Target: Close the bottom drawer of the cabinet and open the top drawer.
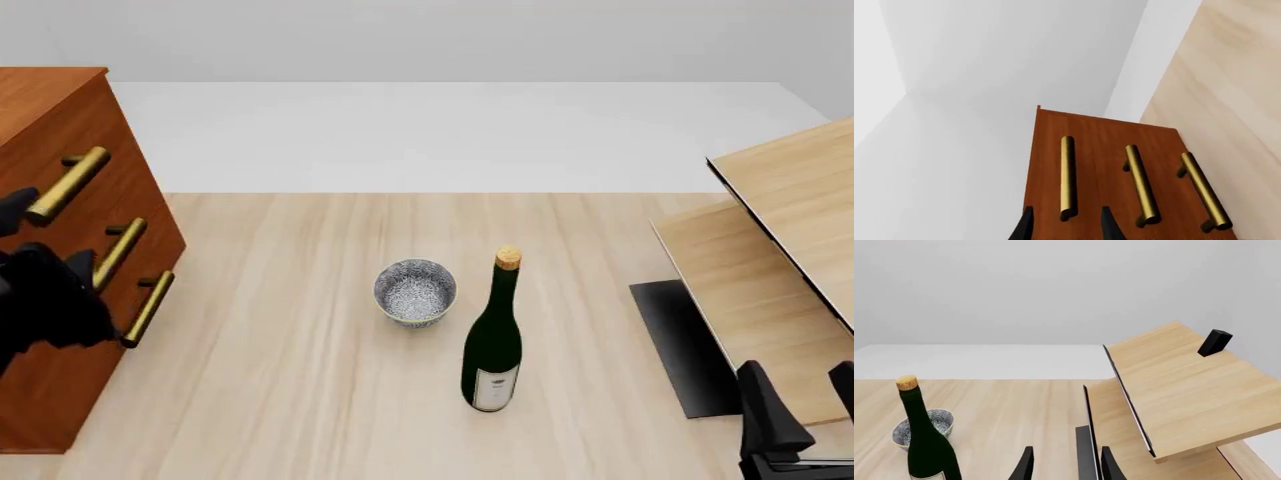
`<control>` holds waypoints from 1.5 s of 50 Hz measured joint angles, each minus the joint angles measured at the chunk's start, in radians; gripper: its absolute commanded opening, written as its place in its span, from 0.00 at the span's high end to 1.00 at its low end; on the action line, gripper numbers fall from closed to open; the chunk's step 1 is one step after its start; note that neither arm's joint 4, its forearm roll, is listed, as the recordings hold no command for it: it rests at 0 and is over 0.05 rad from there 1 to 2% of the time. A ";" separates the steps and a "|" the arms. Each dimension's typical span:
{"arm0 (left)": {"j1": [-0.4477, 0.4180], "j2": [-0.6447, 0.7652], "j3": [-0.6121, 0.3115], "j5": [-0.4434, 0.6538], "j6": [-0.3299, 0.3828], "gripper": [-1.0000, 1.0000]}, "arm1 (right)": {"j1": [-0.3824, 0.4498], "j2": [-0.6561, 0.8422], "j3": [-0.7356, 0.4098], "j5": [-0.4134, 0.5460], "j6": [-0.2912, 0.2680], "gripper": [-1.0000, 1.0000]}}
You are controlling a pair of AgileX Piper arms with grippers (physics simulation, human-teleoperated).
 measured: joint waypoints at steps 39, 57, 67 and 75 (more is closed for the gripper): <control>0.080 0.160 -0.064 -0.085 0.010 0.00 | -0.009 0.012 0.002 -0.013 -0.007 0.00; 0.105 0.217 -0.065 -0.127 0.021 0.00 | -0.012 0.010 0.003 -0.011 -0.009 0.00; 0.122 0.248 -0.067 -0.154 0.033 0.00 | -0.011 0.018 0.004 -0.019 -0.011 0.00; 0.135 0.266 -0.072 -0.168 0.041 0.00 | -0.010 0.028 0.004 -0.027 -0.013 0.00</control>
